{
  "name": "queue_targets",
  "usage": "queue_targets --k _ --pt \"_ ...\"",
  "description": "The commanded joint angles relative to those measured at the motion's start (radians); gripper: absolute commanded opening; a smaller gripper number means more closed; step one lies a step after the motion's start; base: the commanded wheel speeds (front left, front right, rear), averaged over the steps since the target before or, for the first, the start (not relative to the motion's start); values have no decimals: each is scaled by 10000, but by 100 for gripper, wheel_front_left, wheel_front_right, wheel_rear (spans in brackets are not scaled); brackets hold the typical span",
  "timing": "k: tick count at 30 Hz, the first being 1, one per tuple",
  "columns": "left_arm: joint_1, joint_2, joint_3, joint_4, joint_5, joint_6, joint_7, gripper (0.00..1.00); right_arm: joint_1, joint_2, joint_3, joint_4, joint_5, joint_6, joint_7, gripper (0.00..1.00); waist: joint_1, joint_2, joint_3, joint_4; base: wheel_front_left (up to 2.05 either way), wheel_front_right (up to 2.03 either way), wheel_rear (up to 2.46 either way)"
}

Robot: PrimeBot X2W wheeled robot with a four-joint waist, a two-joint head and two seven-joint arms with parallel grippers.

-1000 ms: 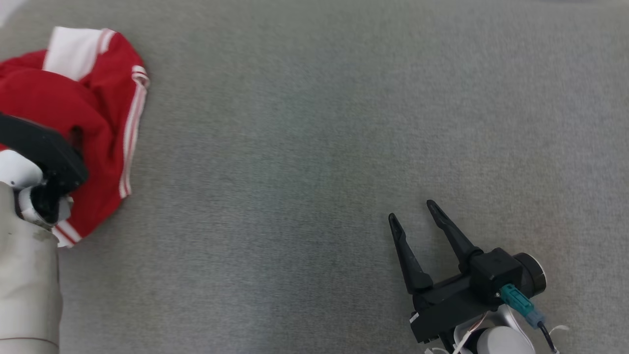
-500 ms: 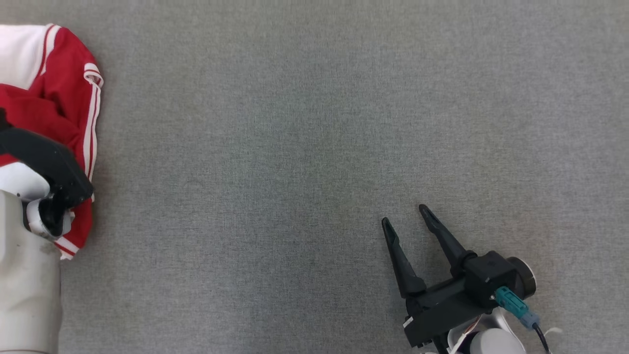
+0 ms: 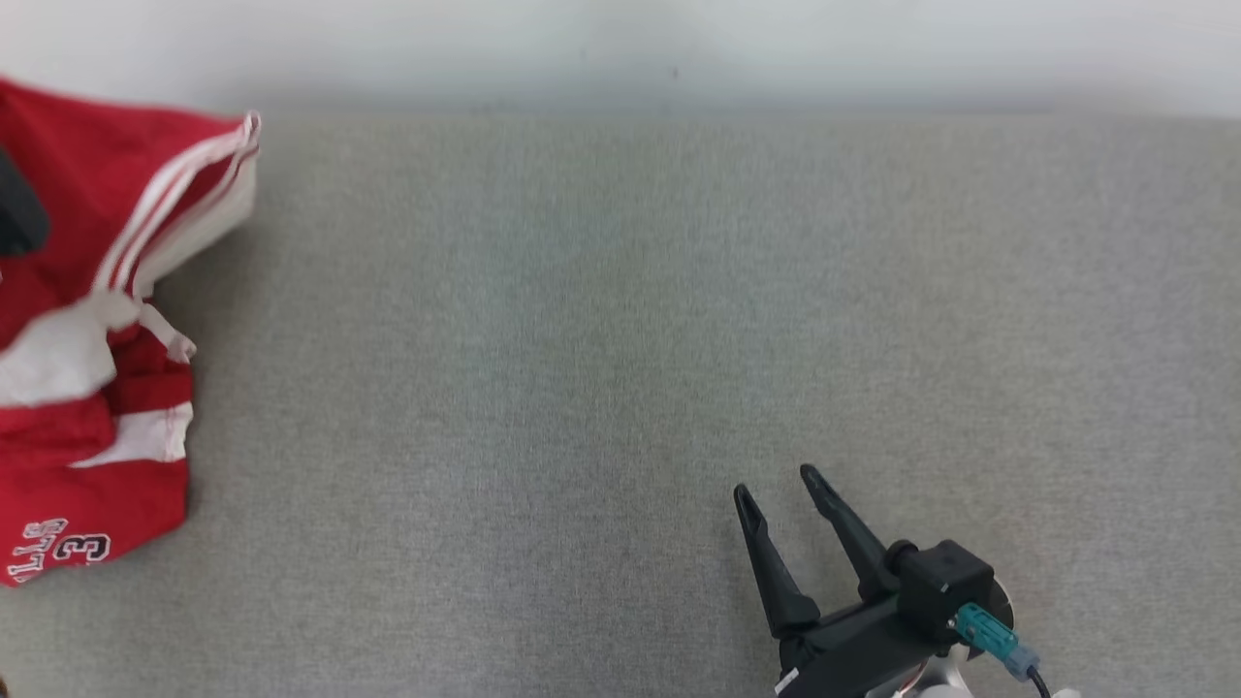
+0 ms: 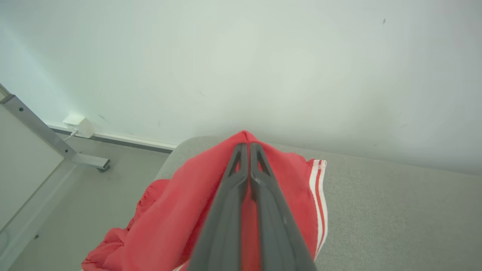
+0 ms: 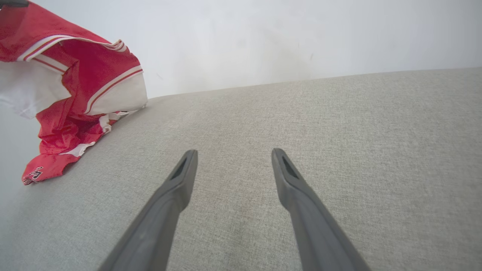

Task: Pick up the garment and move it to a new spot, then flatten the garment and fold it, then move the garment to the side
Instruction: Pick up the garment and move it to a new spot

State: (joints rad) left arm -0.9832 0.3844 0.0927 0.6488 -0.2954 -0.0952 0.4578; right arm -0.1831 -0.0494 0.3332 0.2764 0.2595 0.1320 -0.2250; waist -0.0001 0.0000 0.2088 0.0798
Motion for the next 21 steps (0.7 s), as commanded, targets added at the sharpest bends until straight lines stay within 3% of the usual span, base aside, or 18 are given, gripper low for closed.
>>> queue_targets --k 1,6,10,13,21 --pt "-224 27 -104 -357 -109 -105 6 0 176 -16 112 181 207 -25 -139 100 1 0 -1248 -116 0 0 0" --pt "-606 -516 -412 -1251 -746 -281 3 0 430 -16 327 609 630 -25 -316 100 1 0 -2209 -424 0 0 0" --pt "-589 -1262 -633 -1871 -1606 -333 -15 0 560 -18 284 778 621 -25 -367 100 1 0 -2625 -871 0 0 0" --pt "-106 -1955 -951 -2488 -2367 -348 -144 0 732 -18 59 802 405 -25 -387 100 1 0 -2950 -1567 0 0 0" --pt "821 -2952 -1548 -3387 -3439 -349 -694 0 1014 -18 -406 530 -171 -25 -137 100 1 0 -3053 -3102 0 0 0"
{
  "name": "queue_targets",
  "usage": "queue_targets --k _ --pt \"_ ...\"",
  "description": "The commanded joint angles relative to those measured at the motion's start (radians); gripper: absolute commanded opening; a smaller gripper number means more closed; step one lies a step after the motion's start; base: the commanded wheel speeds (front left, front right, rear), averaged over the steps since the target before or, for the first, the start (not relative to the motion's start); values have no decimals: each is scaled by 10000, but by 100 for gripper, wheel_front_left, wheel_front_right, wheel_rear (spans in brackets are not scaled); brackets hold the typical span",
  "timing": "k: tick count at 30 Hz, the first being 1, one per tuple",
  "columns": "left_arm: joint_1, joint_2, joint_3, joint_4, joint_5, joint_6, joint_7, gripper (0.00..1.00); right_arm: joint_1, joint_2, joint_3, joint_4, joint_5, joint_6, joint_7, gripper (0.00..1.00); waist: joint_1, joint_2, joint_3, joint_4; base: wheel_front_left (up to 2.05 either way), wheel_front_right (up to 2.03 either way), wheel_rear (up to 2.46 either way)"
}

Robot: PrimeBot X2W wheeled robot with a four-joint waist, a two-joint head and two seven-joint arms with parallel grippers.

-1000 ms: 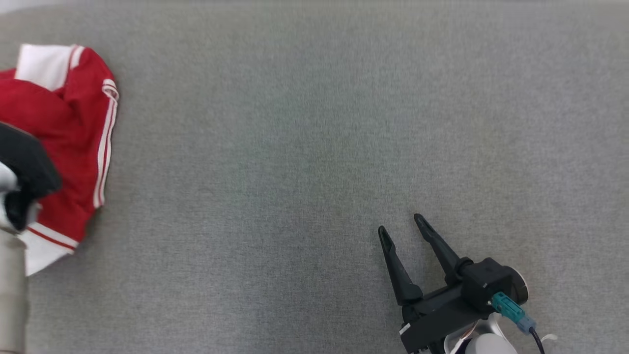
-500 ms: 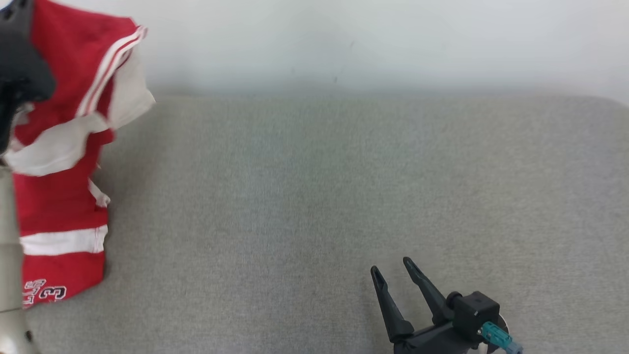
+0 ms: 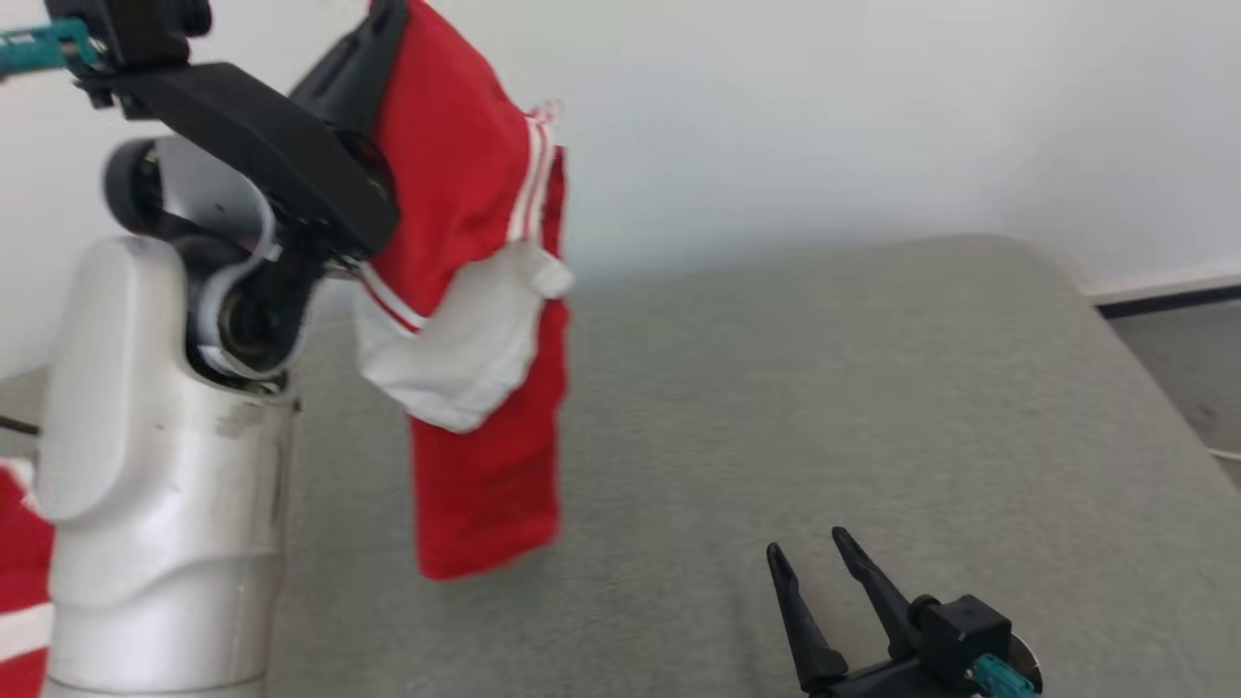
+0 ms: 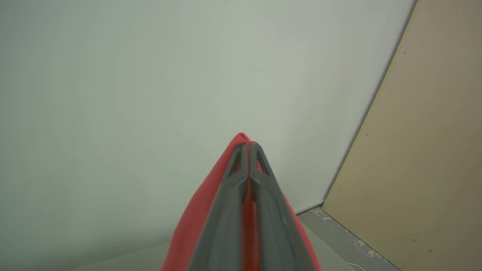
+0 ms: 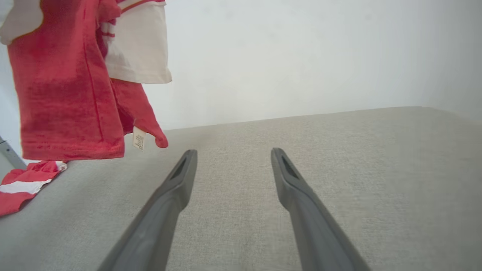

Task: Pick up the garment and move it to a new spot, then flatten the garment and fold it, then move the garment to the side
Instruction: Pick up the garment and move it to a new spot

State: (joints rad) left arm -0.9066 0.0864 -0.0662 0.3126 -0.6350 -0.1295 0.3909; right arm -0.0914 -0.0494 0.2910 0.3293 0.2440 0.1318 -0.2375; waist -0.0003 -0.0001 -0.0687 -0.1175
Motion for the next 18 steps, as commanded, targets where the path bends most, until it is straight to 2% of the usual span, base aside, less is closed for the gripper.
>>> queue_targets --k 1,5,10,12,18 --pt "188 -61 -20 -85 -178 -6 -138 0 121 -16 -17 -84 -55 -23 48 100 3 1 -204 -1361 0 0 0" --pt "632 -251 -348 56 -289 66 -733 0 133 -15 -55 -391 -139 -23 241 100 3 1 189 -2197 0 0 0" --pt "1378 -274 -934 891 349 302 -1465 0 142 -12 -95 -652 -98 -23 324 100 3 1 739 -2897 0 0 0" --pt "1694 -157 -1232 1398 830 392 -1743 0 113 -10 -92 -719 -75 -23 327 100 3 1 939 -3044 0 0 0" --pt "2673 -284 -1893 3051 1240 592 -2615 0 -16 -10 -128 -776 -5 -23 289 100 3 1 1267 -2999 0 0 0"
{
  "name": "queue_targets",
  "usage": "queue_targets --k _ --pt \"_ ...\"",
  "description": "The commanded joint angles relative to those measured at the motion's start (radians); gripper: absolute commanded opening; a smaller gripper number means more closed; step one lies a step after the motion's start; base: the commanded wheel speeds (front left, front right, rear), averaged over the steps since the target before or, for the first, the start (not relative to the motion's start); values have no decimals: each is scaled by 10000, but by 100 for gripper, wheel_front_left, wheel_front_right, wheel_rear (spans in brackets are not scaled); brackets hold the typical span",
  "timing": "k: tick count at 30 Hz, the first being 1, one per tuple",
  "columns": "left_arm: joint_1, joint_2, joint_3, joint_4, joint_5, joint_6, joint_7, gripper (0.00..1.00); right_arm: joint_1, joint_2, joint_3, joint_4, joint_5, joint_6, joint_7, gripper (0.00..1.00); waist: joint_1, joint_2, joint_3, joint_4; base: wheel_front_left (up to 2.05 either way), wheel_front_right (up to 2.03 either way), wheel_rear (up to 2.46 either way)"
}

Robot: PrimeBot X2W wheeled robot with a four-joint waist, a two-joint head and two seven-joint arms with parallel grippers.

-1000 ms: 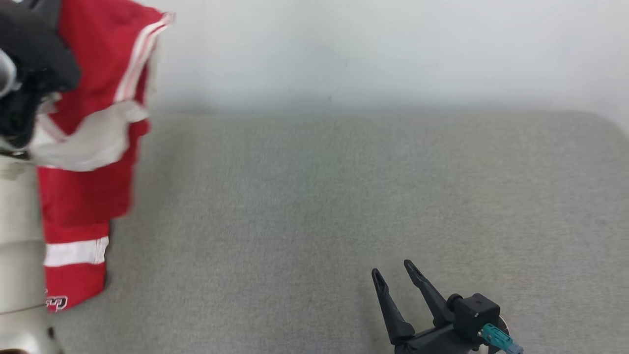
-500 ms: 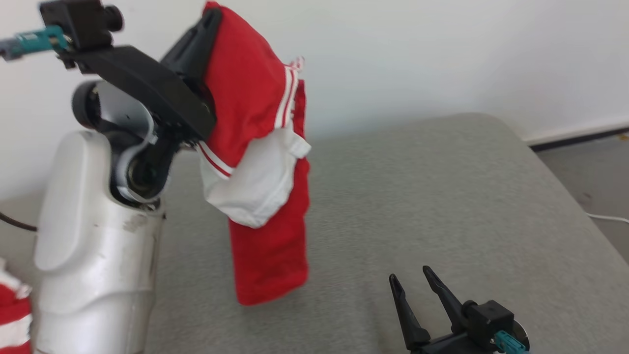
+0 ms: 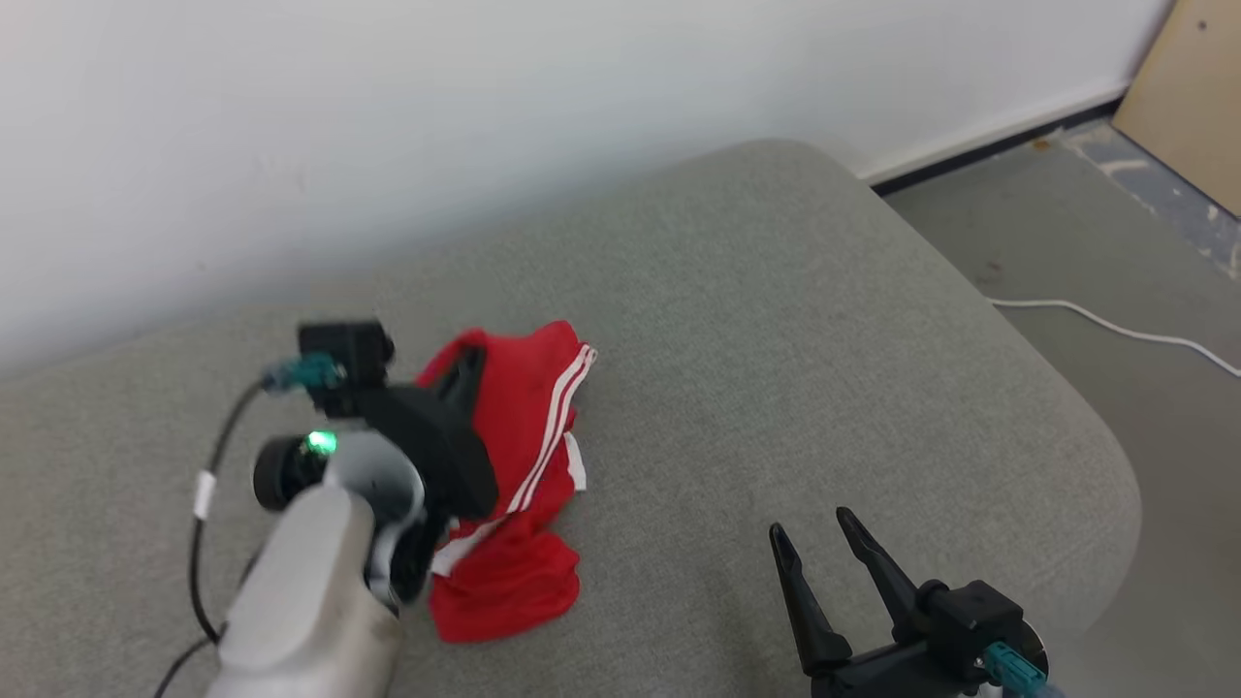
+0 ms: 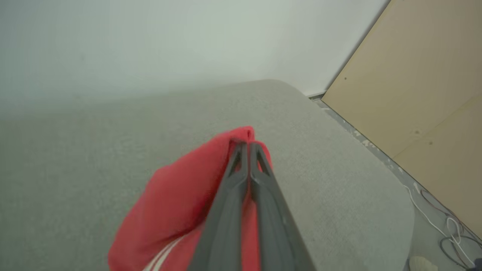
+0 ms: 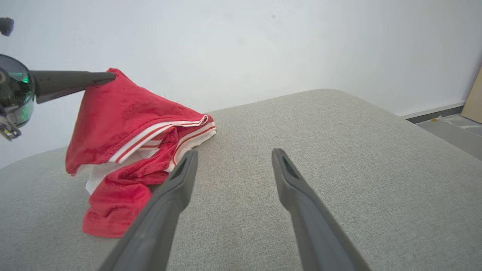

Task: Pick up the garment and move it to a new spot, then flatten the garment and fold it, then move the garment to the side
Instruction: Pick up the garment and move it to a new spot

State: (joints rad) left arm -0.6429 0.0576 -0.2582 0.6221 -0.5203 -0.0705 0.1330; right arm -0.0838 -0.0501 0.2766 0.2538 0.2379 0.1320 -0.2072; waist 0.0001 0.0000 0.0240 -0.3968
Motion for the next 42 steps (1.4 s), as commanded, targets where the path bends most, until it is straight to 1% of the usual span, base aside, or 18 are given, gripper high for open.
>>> queue_targets --k 1,2,3,4,7,11,14,17,20,24,29,36,42 --pt "142 -9 -138 198 197 39 -236 0 -113 -4 4 -20 70 -25 -20 100 -1 0 363 -137 0 0 0" --pt "216 -15 -282 414 295 86 -445 41 -135 -4 15 -14 66 -25 -24 100 -1 0 371 -64 0 0 0" --pt "291 -19 -432 632 438 78 -683 76 -150 -4 7 -7 81 -25 -33 100 -1 0 374 39 0 0 0" --pt "369 -23 -526 805 500 121 -920 100 -157 -4 -5 10 86 -25 -47 100 -1 0 357 141 0 0 0" --pt "491 -45 -594 1084 291 96 -1570 100 -127 -4 -68 48 104 -25 -65 100 -1 0 257 541 0 0 0" --pt "779 -66 -533 663 -223 -83 -2641 100 37 -6 -314 84 100 -25 -88 100 -1 0 6 1232 0 0 0" --pt "1175 -51 -488 167 -198 64 -3385 100 183 -9 -592 92 85 -25 -99 100 -1 0 -227 1825 0 0 0" --pt "1781 229 -284 -455 -4 217 -3793 100 365 -10 -988 89 33 -25 -106 100 -1 0 -500 2376 0 0 0" --pt "2328 395 -107 -957 167 338 -3920 100 487 -6 -1228 68 -31 -25 -99 100 -1 0 -669 2695 0 0 0" --pt "3632 769 497 -2270 601 594 -3985 100 717 -7 -1623 73 -127 -25 -49 100 -1 0 -957 3239 0 0 0" --pt "5494 868 1363 -3602 1211 790 -3973 100 924 -6 -1941 99 -112 -25 -18 100 -1 0 -1223 3681 0 0 0" --pt "7266 861 2202 -4447 1774 623 -3976 100 1085 -6 -2170 230 -34 -25 3 100 -1 0 -1386 3873 0 0 0" --pt "7940 699 2523 -4712 2183 471 -3977 100 1181 -7 -2220 394 -10 -25 -11 100 -1 0 -1411 3851 0 0 0"
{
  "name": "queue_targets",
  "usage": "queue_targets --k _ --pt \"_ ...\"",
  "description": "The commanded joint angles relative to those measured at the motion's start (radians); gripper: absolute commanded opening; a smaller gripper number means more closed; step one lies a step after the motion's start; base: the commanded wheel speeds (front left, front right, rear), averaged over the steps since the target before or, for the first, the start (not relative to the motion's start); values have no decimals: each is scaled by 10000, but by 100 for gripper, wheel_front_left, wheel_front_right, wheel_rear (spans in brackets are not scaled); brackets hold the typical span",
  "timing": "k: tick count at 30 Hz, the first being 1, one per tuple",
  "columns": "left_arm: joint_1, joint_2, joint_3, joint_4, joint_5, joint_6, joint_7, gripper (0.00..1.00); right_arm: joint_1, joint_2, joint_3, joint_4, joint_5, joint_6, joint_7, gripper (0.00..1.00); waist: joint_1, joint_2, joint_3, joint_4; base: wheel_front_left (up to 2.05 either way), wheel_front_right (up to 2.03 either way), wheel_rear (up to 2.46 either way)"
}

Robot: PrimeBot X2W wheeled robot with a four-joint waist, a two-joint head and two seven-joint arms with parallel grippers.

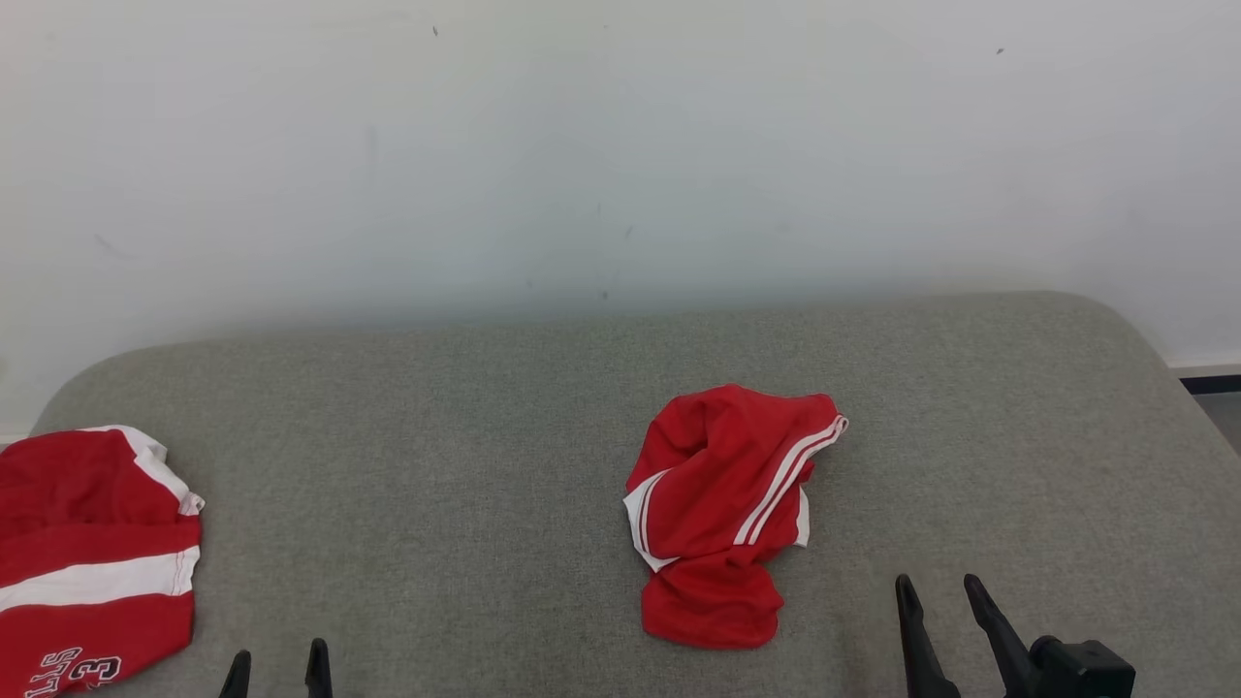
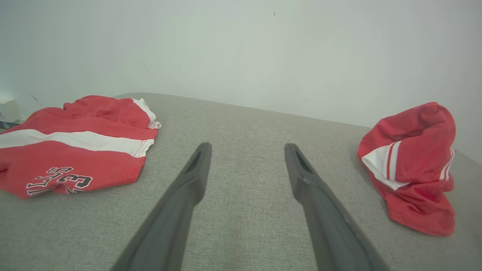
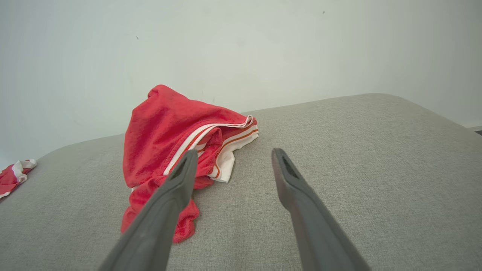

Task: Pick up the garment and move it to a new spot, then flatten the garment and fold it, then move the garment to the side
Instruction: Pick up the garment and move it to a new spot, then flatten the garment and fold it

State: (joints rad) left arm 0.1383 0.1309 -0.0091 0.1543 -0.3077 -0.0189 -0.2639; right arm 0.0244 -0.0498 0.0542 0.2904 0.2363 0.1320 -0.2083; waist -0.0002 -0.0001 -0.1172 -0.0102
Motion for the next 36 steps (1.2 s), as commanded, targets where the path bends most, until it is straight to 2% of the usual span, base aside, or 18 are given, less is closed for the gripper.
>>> queue_targets --k 1,19,25,29,36 --pt "159 -67 74 -57 139 -70 -7 100 95 -11 21 72 -25 -25 -4 100 2 1 4 -33 0 0 0" --pt "19 -625 444 -2 720 -501 -8 100 -276 -10 231 608 85 -25 -171 100 2 1 147 -161 0 0 0" --pt "-33 -702 468 -3 793 -604 -9 100 -1004 -7 481 827 485 -23 111 100 2 1 305 -126 0 0 0" --pt "-262 -737 417 -33 829 -657 -9 100 -2038 -13 1017 1410 1135 -25 770 100 2 1 547 -5 0 0 0" --pt "-675 -770 167 -56 874 -746 -9 100 -3795 -8 1934 3362 2137 -25 1996 100 2 1 971 405 0 0 0"
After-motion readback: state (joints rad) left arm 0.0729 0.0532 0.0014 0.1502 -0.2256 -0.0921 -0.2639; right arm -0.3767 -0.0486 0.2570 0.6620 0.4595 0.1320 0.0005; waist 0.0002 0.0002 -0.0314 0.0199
